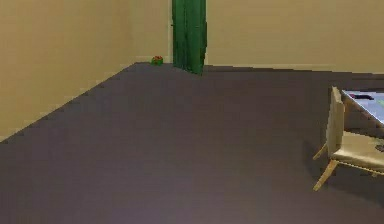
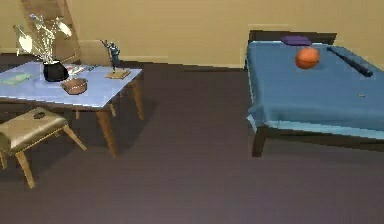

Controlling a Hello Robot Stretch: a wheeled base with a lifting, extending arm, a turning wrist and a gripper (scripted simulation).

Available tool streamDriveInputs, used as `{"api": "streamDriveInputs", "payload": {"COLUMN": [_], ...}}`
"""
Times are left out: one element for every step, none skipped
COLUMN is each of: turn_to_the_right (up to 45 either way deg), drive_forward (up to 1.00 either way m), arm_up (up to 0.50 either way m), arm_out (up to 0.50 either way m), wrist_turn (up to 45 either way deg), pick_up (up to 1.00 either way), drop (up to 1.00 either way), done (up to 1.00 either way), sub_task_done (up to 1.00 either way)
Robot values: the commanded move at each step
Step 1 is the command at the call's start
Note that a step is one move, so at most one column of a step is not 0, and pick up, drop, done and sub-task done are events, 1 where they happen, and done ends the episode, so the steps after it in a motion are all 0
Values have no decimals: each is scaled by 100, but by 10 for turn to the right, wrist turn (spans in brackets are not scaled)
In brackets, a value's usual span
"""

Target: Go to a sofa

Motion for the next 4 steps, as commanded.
{"api": "streamDriveInputs", "payload": {"turn_to_the_right": [150, 0, 0, 330], "drive_forward": [0, 100, 95, 0], "arm_up": [0, 0, 0, 0], "arm_out": [0, 0, 0, 0], "wrist_turn": [0, 0, 0, 0], "pick_up": [0, 0, 0, 0], "drop": [0, 0, 0, 0], "done": [0, 0, 0, 0], "sub_task_done": [0, 0, 0, 0]}}
